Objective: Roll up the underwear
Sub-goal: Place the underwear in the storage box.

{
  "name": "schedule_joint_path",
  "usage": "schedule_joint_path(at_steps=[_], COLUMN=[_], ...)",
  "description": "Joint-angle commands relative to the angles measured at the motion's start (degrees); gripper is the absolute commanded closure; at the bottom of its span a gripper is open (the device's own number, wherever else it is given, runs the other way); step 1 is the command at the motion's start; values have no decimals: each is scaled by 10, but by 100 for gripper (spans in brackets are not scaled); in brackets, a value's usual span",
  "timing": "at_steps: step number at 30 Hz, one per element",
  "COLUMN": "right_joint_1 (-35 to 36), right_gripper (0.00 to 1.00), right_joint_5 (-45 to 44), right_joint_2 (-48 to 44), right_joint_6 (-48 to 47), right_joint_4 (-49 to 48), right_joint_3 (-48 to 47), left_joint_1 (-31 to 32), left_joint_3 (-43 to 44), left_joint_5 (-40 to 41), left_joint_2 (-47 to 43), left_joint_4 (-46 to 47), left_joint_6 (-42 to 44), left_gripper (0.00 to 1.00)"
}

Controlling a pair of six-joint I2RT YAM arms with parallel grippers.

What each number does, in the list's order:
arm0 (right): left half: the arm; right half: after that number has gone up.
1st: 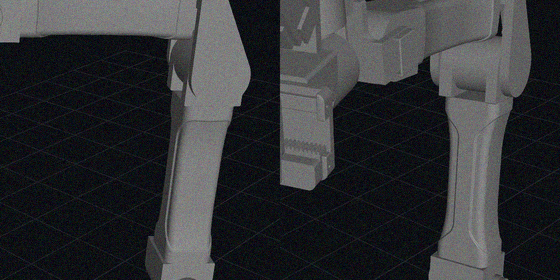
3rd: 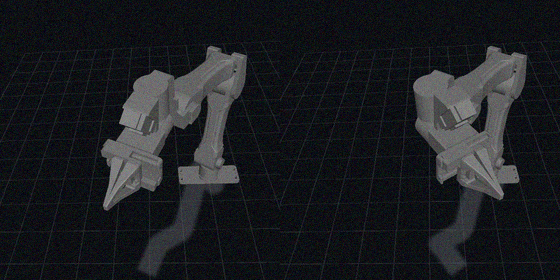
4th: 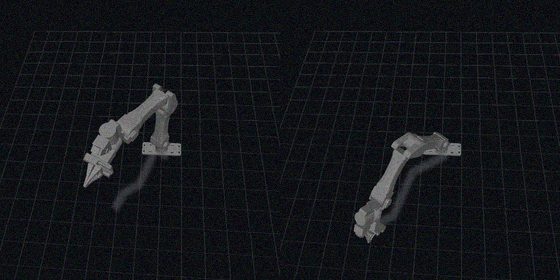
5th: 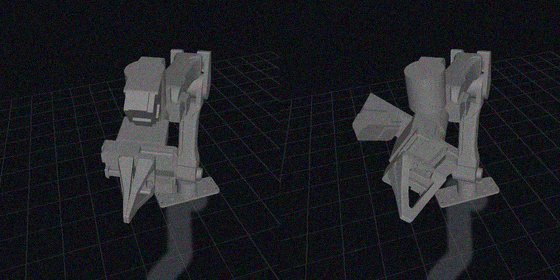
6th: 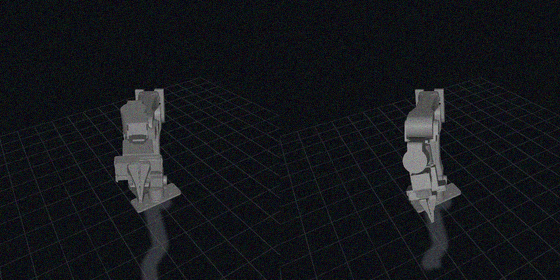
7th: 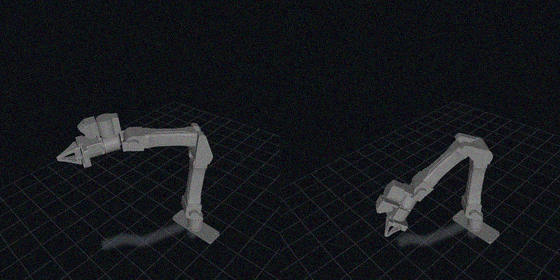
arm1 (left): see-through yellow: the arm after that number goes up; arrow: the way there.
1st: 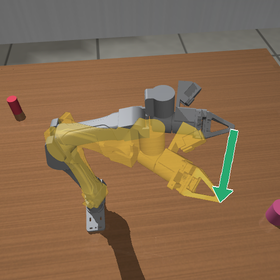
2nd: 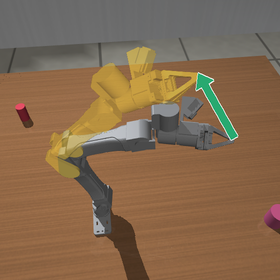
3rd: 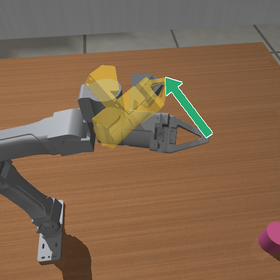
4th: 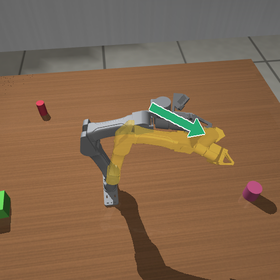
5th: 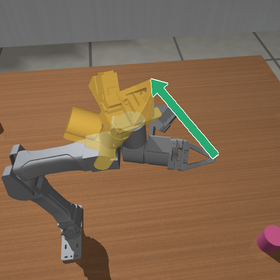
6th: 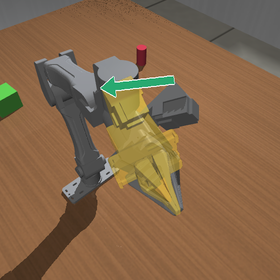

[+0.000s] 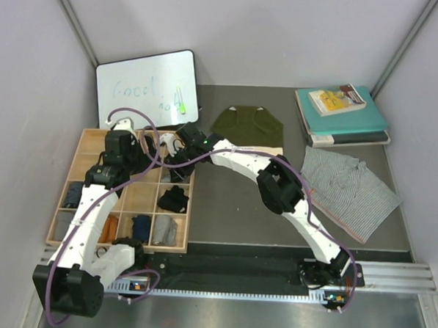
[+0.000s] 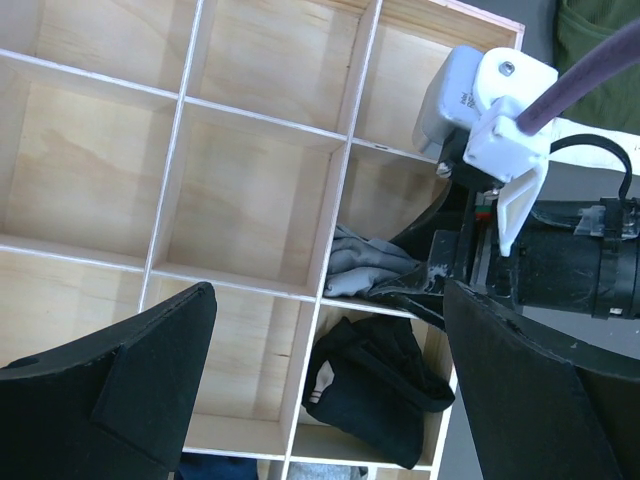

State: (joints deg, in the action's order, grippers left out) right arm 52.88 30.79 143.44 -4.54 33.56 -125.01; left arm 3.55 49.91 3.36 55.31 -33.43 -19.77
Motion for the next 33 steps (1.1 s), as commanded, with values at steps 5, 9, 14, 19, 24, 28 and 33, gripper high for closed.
schedule_joint_path(at_steps=[5,9,14,19,24,28,33], right_joint_1=[8,8,6,4,-16,-34,-68], right_gripper=[45,36,23,20,8,4,4], right_joint_5=[-23,-33,-45,-51,-34,-9,3], right_joint_2=[-31,-50,-80,-118,-165,-199,-257], right_joint_6=[9,15,23,28,65,91,129], right_joint_4=[-38,-57,-91,-120,-169,-207,-235], right_joint_3=[22,42,70,98,157,182,231], left_joint_1=[0,1,2,2,1,1,2], left_joint_3=[-6,-6,-6,-3,0,1,-2], left_joint_5=[6,7,9,13,14,-2,-56], left_joint_2=[-13,-13,-12,-13,-18,-19,-17], left_joint_4=[25,25,26,24,28,38,50], left_joint_6=[8,8,10,8,3,-2,17], left_gripper=[1,1,1,1,1,1,1])
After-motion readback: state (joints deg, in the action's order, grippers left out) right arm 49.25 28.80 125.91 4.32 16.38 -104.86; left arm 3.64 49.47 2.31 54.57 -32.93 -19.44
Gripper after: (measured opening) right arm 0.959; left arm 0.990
